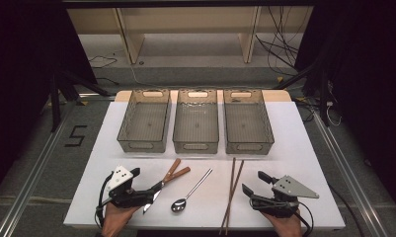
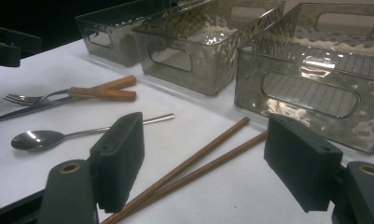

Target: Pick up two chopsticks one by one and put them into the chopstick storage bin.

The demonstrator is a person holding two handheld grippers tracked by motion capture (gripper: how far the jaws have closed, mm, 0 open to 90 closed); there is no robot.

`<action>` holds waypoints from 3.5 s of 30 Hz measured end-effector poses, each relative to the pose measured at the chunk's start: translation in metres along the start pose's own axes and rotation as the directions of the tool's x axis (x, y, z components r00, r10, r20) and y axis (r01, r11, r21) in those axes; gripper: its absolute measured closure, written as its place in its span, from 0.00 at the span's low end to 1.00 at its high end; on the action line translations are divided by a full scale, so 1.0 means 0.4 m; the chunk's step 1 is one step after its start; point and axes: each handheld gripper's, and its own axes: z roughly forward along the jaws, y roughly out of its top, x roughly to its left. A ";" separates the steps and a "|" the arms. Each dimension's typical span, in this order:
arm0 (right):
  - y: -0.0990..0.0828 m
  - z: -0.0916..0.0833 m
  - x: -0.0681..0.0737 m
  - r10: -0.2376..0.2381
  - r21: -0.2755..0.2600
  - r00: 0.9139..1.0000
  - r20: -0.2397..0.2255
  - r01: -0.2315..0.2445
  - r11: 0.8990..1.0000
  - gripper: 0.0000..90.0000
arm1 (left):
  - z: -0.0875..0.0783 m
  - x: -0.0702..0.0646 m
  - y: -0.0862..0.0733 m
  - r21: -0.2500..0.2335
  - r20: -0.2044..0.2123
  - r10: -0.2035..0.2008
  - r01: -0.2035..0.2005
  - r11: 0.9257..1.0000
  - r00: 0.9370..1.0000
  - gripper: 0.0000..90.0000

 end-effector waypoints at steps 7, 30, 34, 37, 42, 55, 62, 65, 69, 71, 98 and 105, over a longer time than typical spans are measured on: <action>0.002 0.002 0.007 -0.007 0.016 1.000 0.009 0.007 1.000 0.33 | 0.000 0.000 0.000 0.000 -0.003 0.002 -0.002 1.000 1.000 0.05; 0.003 0.050 0.111 -0.044 0.235 0.999 -0.003 0.043 0.971 0.39 | -0.002 0.002 0.000 0.000 -0.005 0.009 -0.009 1.000 1.000 0.05; -0.006 0.063 0.128 -0.056 0.289 0.998 -0.004 0.055 0.956 0.42 | -0.002 0.002 0.000 0.000 -0.005 0.009 -0.009 1.000 1.000 0.05; -0.010 0.070 0.133 -0.062 0.311 0.998 -0.003 0.060 0.948 0.43 | -0.002 0.002 0.000 0.001 -0.006 0.010 -0.010 1.000 1.000 0.05; -0.024 0.087 0.138 -0.058 0.370 0.998 -0.008 0.057 0.927 0.50 | -0.002 0.002 0.000 0.000 -0.006 0.011 -0.011 1.000 1.000 0.05; -0.035 0.105 0.140 -0.044 0.425 0.999 -0.015 0.046 0.904 0.61 | -0.001 0.001 0.000 0.001 -0.006 0.013 -0.013 1.000 1.000 0.05; -0.039 0.107 0.137 -0.033 0.447 0.999 -0.018 0.037 0.894 0.67 | -0.002 0.003 0.000 0.000 -0.007 0.014 -0.014 1.000 1.000 0.05; -0.040 0.106 0.135 -0.028 0.453 0.999 -0.021 0.034 0.891 0.70 | -0.001 0.002 0.000 0.000 -0.006 0.012 -0.012 1.000 1.000 0.05; -0.041 0.106 0.129 -0.003 0.456 1.000 -0.019 0.011 0.890 0.73 | -0.001 0.002 0.000 0.001 -0.006 0.012 -0.012 1.000 1.000 0.05; -0.041 0.105 0.126 0.009 0.457 1.000 -0.020 0.001 0.889 0.75 | -0.001 0.002 0.000 0.001 -0.006 0.012 -0.012 1.000 1.000 0.05; -0.034 0.103 0.126 0.034 0.452 0.999 0.010 -0.034 0.891 0.92 | 0.000 0.001 0.000 0.006 -0.002 0.014 -0.014 1.000 1.000 0.05; -0.031 0.104 0.135 0.001 0.450 1.000 0.025 -0.013 0.893 0.95 | -0.001 0.001 0.000 0.005 -0.002 0.013 -0.013 1.000 1.000 0.05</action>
